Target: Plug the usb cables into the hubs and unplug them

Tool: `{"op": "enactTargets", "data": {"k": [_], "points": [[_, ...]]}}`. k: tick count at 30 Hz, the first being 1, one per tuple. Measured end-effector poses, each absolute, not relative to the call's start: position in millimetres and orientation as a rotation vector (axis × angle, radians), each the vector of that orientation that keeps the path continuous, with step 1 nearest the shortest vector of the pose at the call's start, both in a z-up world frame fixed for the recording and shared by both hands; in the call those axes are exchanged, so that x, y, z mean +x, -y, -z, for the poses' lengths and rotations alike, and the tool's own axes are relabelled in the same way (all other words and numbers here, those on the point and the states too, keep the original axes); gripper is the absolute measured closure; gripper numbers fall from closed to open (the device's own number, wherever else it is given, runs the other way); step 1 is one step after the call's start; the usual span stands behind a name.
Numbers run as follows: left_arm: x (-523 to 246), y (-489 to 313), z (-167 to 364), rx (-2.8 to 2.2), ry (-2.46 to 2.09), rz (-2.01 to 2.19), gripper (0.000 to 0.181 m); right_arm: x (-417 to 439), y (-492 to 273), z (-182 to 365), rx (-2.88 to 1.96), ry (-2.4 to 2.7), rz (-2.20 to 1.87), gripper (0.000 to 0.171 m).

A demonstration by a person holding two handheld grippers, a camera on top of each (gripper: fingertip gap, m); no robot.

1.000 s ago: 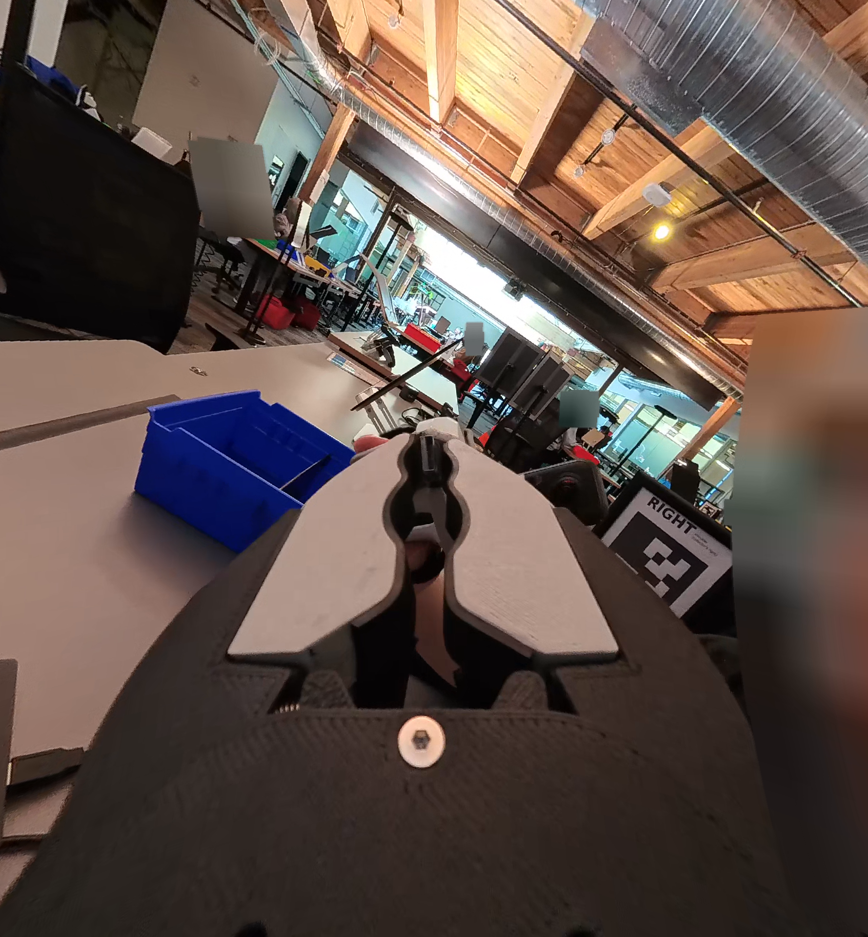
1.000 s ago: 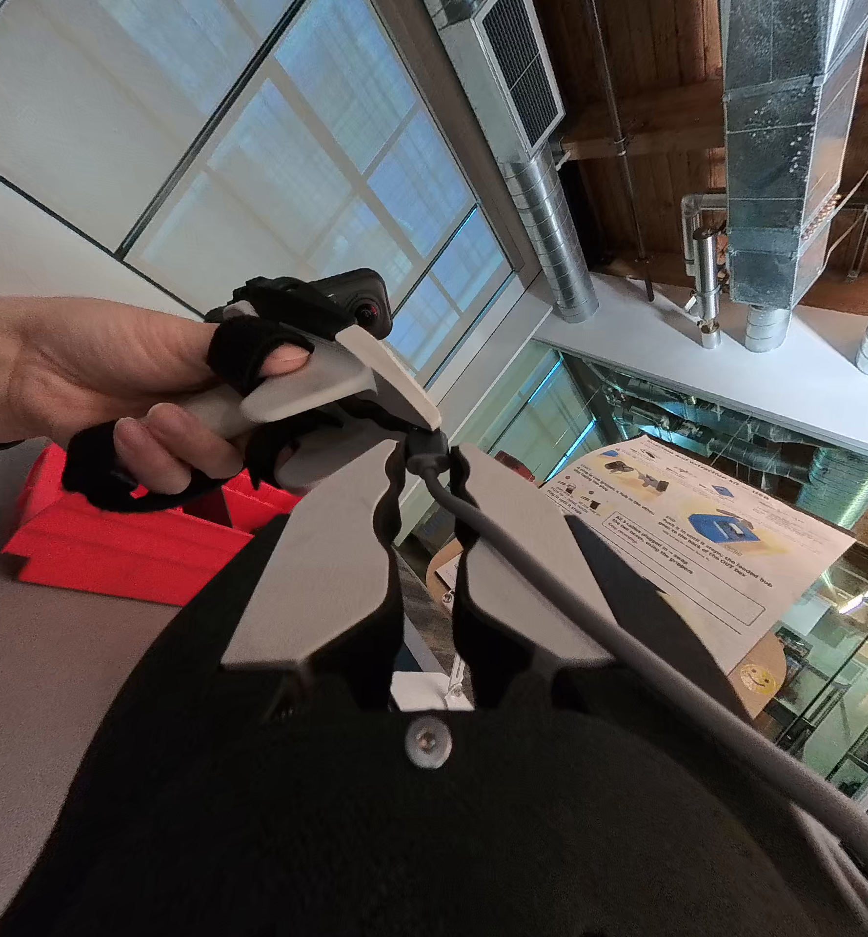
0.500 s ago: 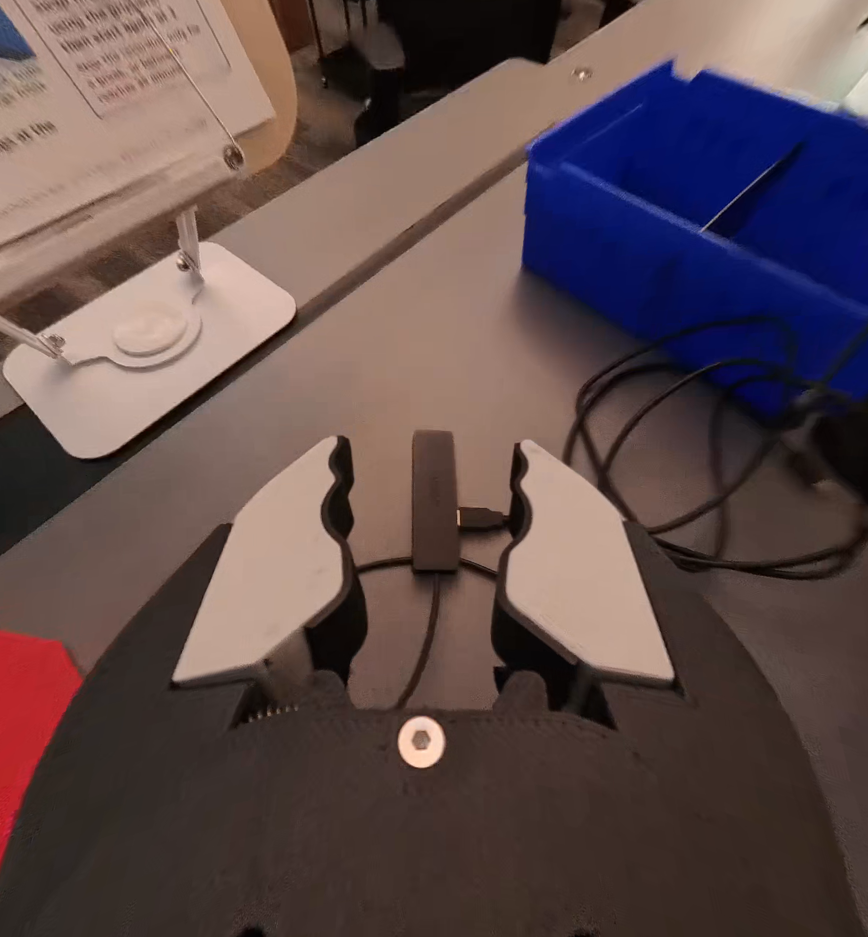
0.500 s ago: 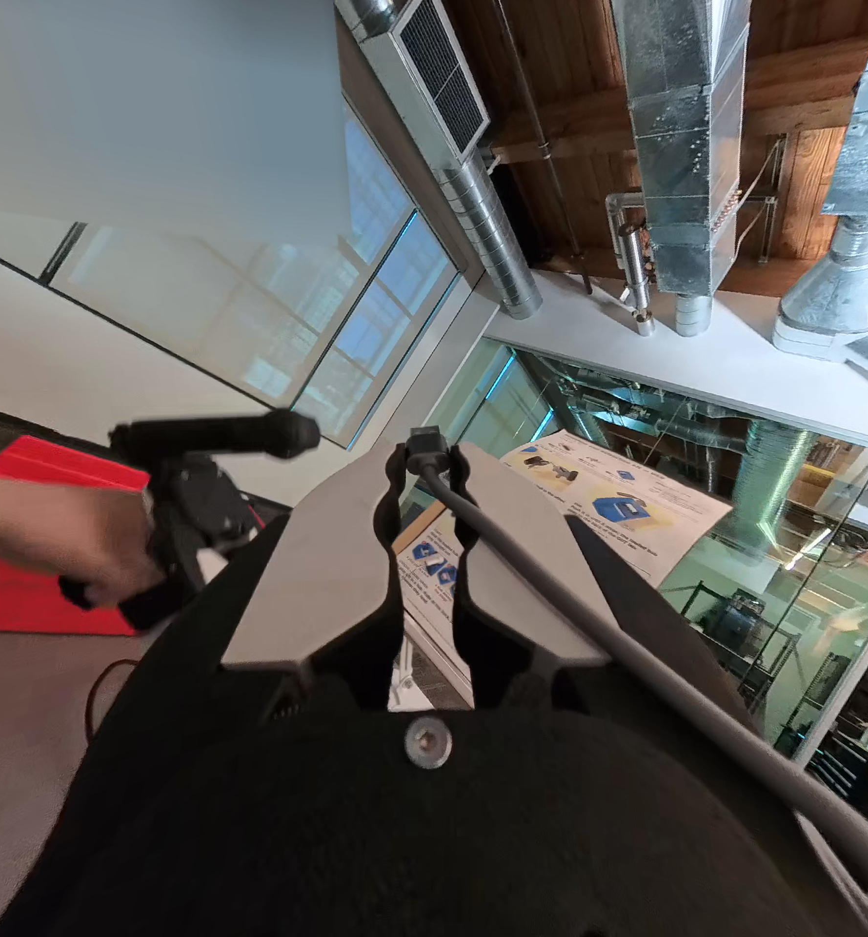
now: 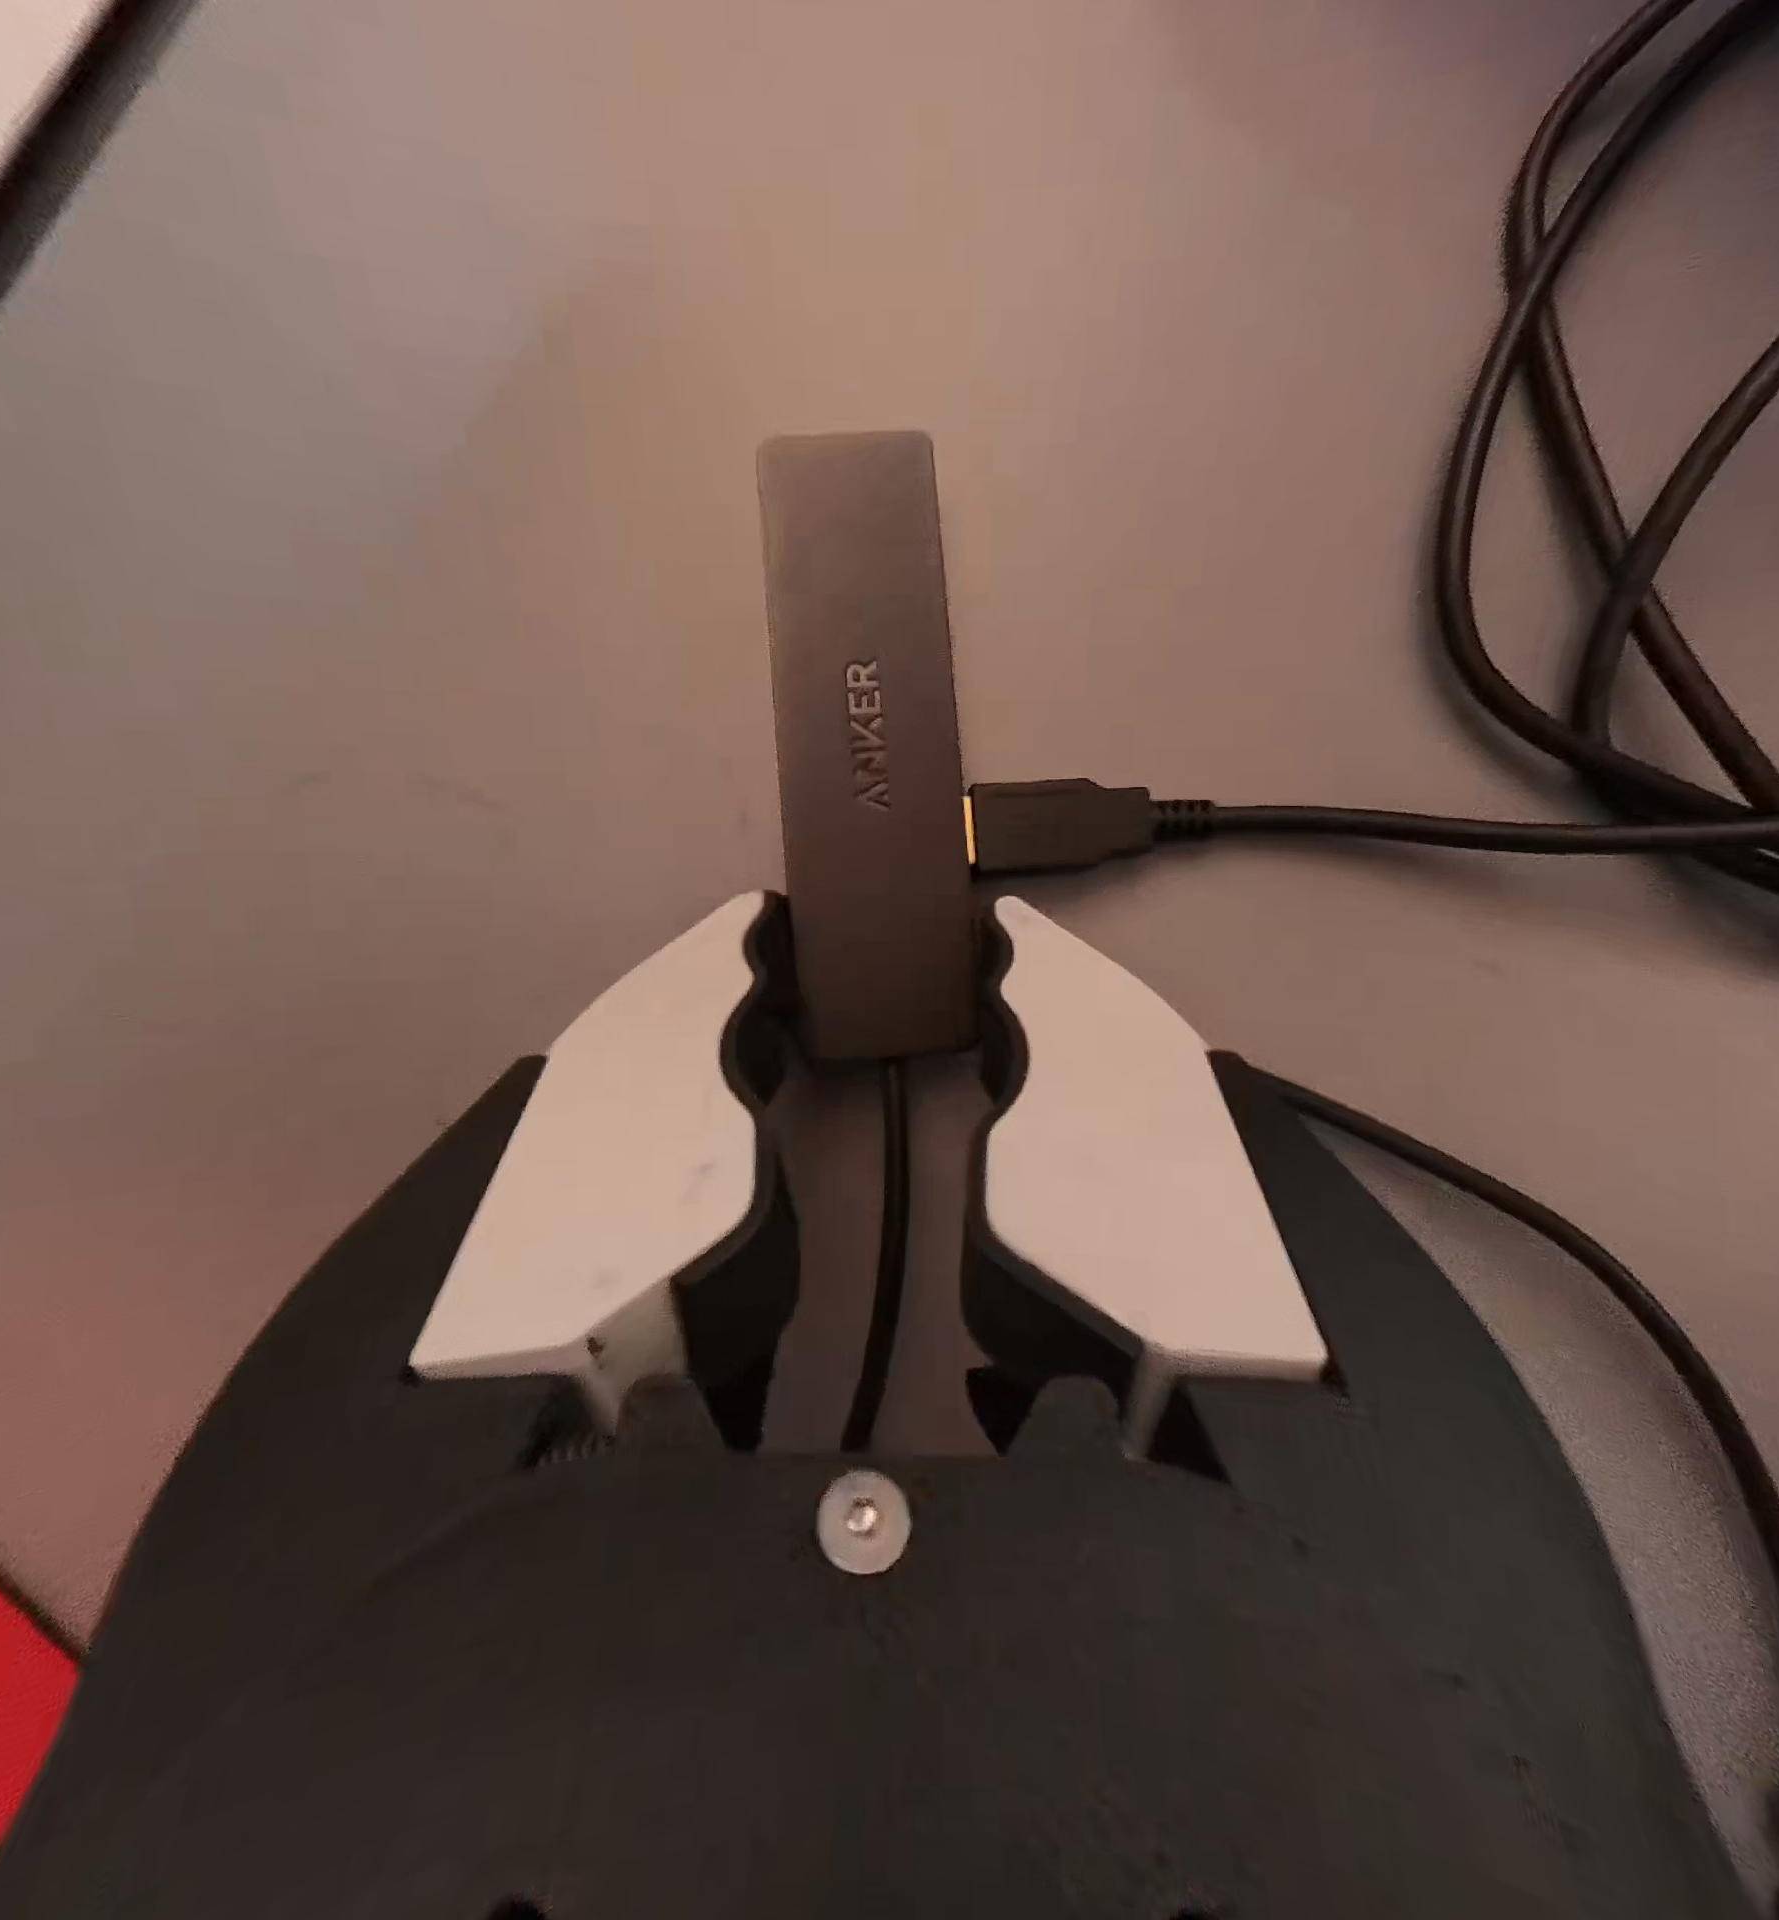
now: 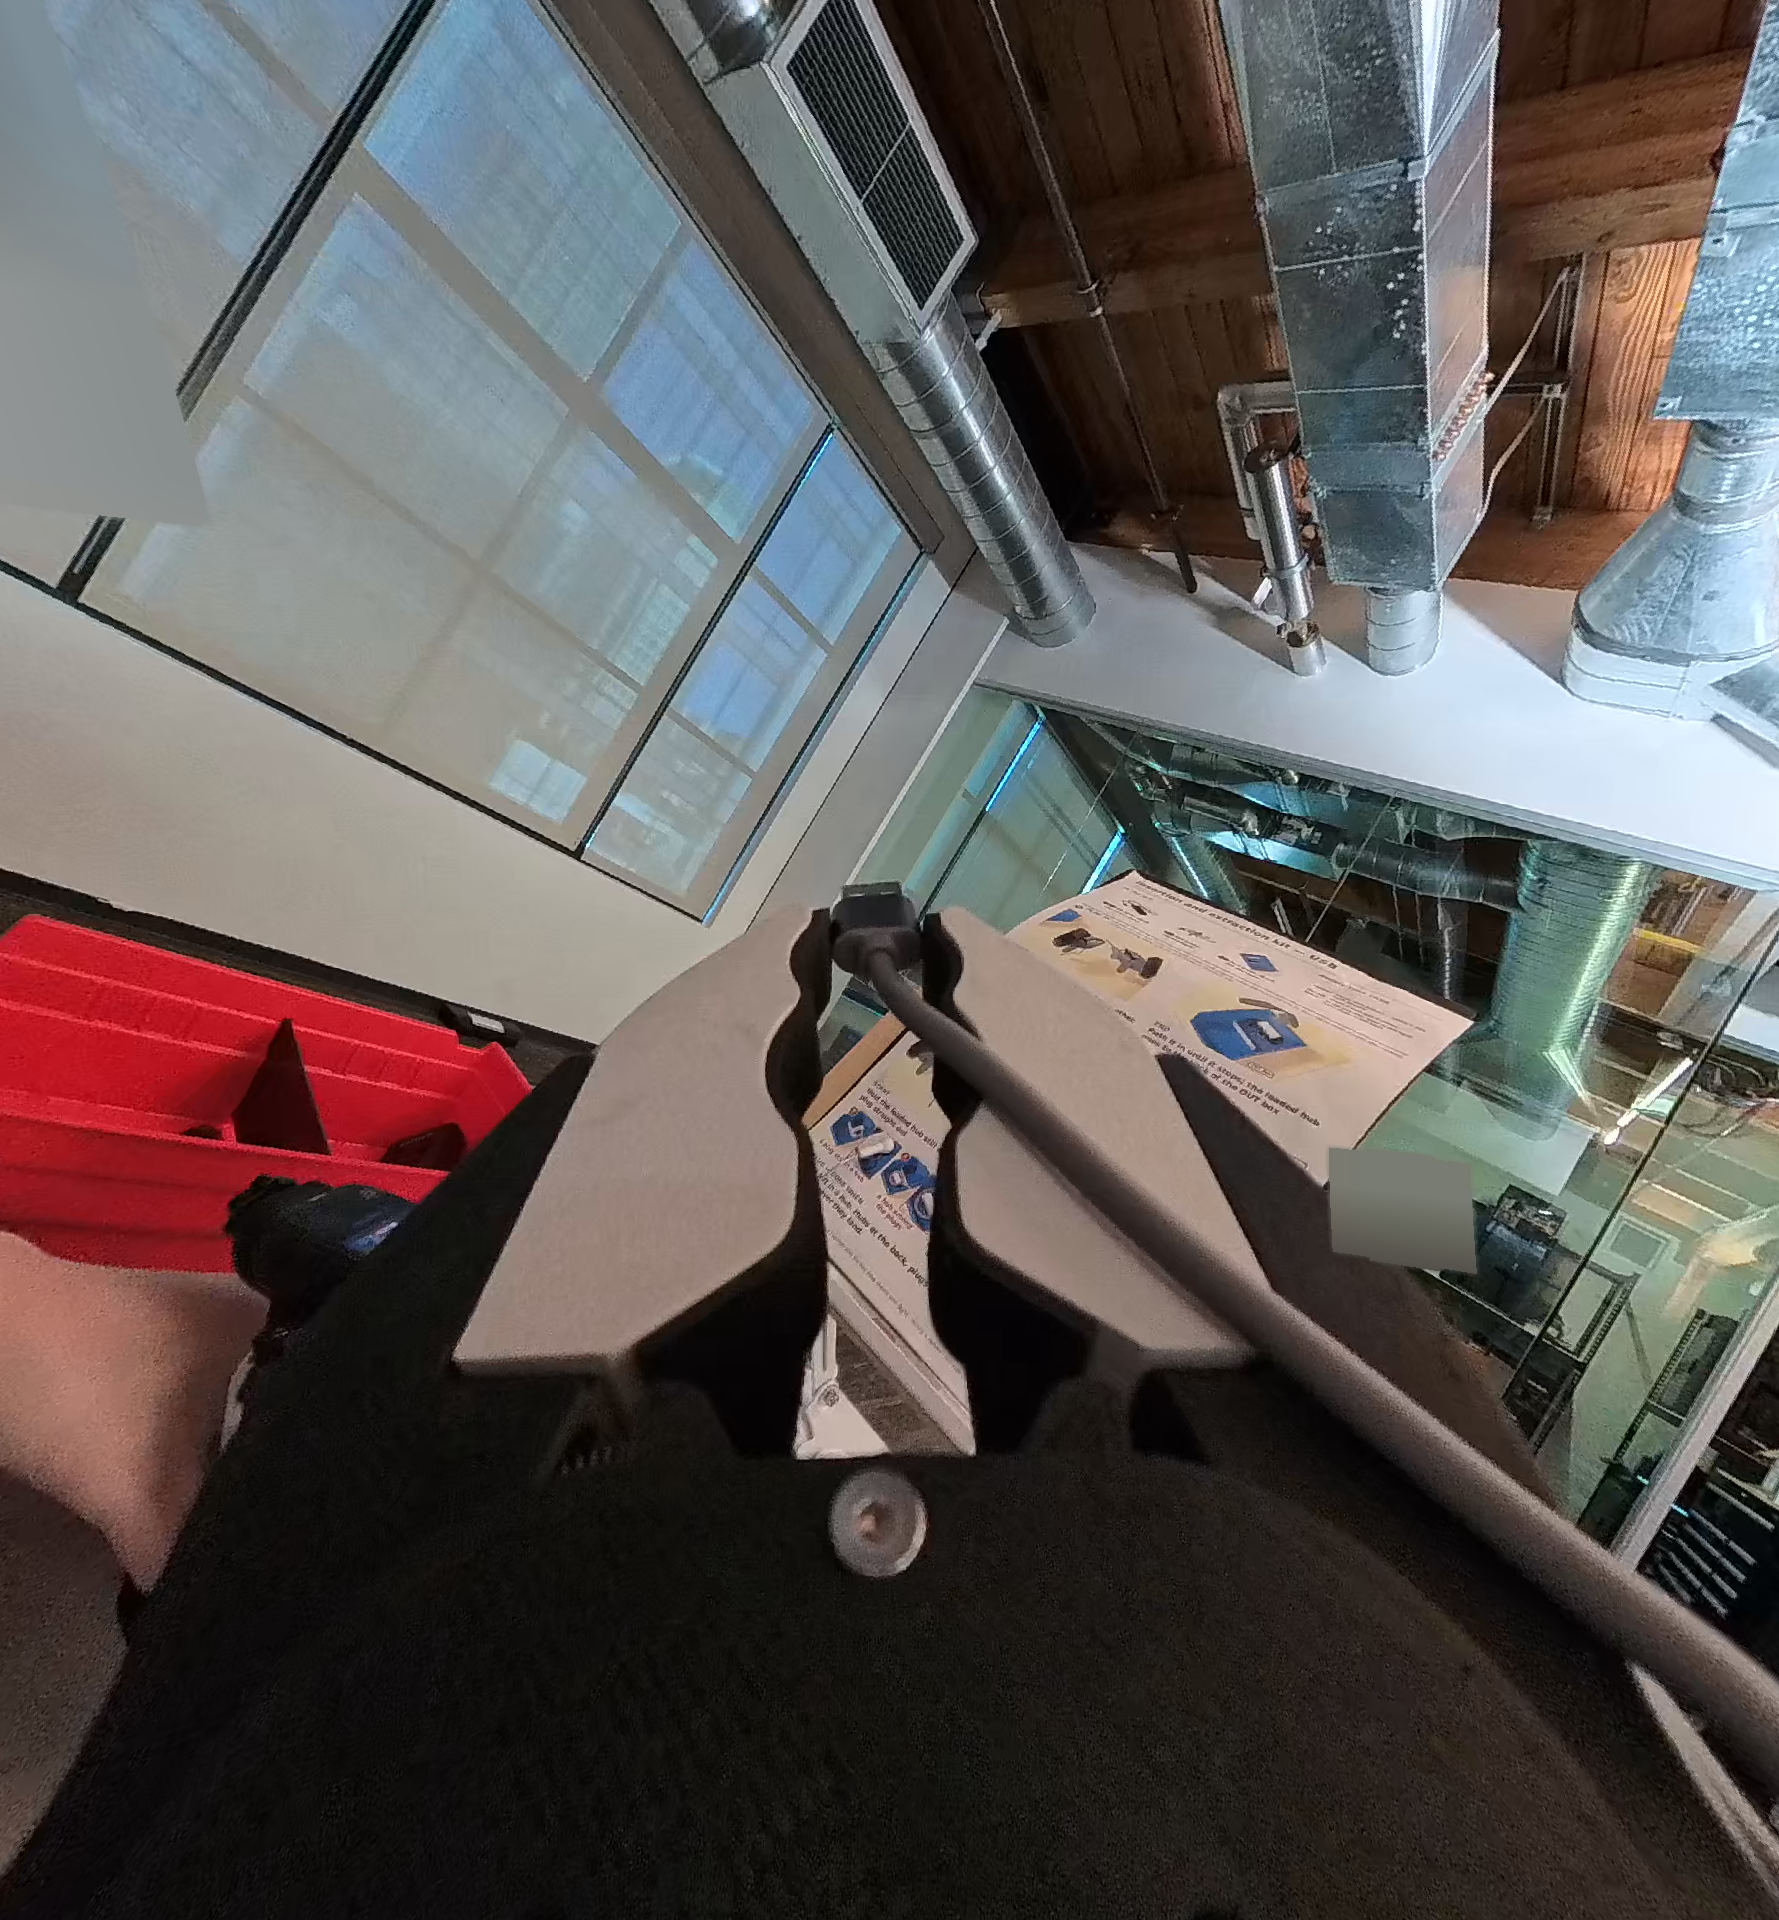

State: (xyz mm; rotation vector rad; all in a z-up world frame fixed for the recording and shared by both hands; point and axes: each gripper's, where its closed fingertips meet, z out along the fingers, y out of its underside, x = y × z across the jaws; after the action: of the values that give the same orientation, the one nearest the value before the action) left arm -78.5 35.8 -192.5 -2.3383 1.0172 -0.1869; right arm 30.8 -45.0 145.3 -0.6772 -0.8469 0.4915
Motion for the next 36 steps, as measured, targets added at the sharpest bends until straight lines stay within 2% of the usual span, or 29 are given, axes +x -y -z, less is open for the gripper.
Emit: {"op": "enactTargets", "data": {"k": [4,10,14,21,31,36], "points": [[-79.2,-38.0,190.6,-2.294,-1.033,0.095,0.143,31.9,44.5,-146.2,-0.680,0.843,-0.494,0.154],[-77.3,-38.0,191.1,-2.302,-1.030,0.135,0.148,29.1,41.1,-142.9,-0.704,0.857,-0.496,0.154],[-86.9,-48.1,175.1,-2.249,-0.998,0.009,0.148,25.9,38.4,-139.6,-0.721,0.866,-0.490,0.154],[-101.4,-50.9,97.9,-2.076,-0.855,0.020,0.149,26.2,34.6,-138.6,-0.735,0.862,-0.454,0.154],[-131.1,-6.9,-53.7,-1.692,-0.651,0.259,0.148,51.3,30.9,-153.0,-0.771,0.835,-0.365,0.154],[-133.6,24.6,-94.0,-1.567,-0.648,0.435,0.149,43.9,25.4,-142.1,-0.886,0.894,-0.535,0.154]]}}
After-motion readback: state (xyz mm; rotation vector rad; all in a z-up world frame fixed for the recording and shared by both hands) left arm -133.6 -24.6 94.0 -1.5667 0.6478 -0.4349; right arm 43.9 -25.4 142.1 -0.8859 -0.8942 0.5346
